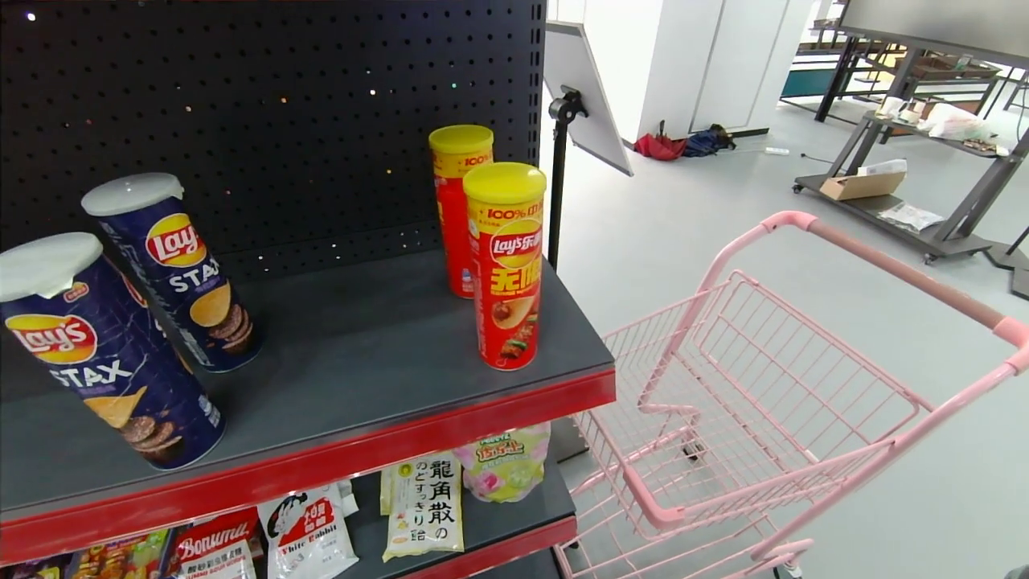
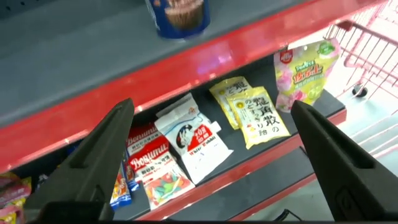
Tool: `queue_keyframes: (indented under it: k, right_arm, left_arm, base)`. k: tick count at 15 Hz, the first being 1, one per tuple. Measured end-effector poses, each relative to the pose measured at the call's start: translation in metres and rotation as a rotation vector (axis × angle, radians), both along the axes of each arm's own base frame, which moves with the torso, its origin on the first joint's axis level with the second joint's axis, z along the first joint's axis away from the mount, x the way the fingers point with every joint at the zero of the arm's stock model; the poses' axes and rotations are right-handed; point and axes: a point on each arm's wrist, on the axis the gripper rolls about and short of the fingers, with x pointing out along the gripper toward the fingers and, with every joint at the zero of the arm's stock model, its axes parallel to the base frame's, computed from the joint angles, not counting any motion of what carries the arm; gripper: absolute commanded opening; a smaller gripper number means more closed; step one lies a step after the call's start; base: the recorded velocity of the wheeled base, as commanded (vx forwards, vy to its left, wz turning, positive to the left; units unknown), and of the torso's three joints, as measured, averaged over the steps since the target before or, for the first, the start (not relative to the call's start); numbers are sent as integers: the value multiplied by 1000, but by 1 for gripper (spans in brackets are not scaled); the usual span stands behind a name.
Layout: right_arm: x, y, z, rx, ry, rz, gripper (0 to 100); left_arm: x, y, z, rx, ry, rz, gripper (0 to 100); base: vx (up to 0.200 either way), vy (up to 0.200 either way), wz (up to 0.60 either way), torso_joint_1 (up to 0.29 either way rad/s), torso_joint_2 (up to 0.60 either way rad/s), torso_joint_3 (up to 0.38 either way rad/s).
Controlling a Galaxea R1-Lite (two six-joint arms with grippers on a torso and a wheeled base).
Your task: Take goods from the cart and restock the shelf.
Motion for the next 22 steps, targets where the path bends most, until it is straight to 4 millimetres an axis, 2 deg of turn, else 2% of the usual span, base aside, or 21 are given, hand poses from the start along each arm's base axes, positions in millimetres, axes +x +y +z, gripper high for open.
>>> queue_keyframes:
  k: [13,15,22]
  right_arm:
    - [8,2,-4,-10,47,6,0]
    - [9,2,-8,-14,60,2,0]
    - [9,2,-12,-17,70,2,0]
  left_arm:
    - [0,0,0,-1,0,0,100]
    - [0,0,0,-1,1,0,100]
    - [0,0,0,0,0,1,100]
  base:
    - [0,0,0,162,-367,-214]
    - [0,0,0,23,-55,-28]
    - [0,0,600,7,-5,-2]
